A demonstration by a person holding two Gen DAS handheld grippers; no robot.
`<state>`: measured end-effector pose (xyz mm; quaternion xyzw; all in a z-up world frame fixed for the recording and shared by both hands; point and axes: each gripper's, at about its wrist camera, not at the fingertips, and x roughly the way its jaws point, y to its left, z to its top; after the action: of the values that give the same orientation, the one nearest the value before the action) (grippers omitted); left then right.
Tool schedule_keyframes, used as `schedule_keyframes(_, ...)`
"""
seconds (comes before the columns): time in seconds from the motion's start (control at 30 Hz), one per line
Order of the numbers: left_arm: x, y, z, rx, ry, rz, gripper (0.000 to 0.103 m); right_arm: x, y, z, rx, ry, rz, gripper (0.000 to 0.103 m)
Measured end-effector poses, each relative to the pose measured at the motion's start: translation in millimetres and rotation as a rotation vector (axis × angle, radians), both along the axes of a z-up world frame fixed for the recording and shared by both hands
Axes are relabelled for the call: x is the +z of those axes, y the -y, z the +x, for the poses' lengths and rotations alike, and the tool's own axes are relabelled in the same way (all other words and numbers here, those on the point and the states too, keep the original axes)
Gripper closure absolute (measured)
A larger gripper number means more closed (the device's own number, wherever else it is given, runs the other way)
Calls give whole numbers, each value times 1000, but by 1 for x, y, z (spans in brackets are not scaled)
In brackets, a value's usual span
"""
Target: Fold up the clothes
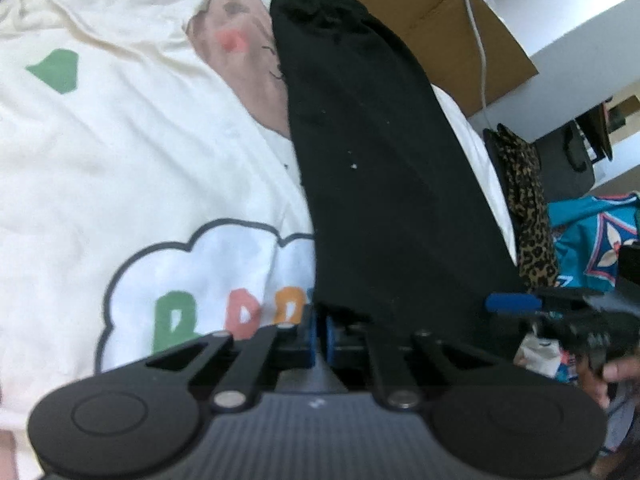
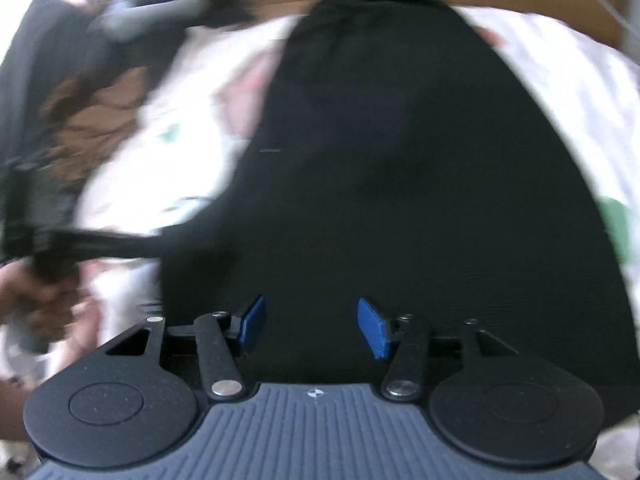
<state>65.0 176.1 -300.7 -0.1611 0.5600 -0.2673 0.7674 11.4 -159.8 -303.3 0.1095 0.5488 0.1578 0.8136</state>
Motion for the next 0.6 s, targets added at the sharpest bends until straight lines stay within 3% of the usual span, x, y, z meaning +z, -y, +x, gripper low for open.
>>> schedule_keyframes(0.3,0,-3,12,22,-49,-34,88,-19,39,-8,-121,-25,-133,45)
schedule_keyframes(0.43,-6,-3,19,50,-78,-55,97,-26,47,-15,-137,-35,-150,45)
schedule_keyframes(0.6,-7,-8,14,71,-59,-43,99,-29,57,-22,-151,-32,-174,47)
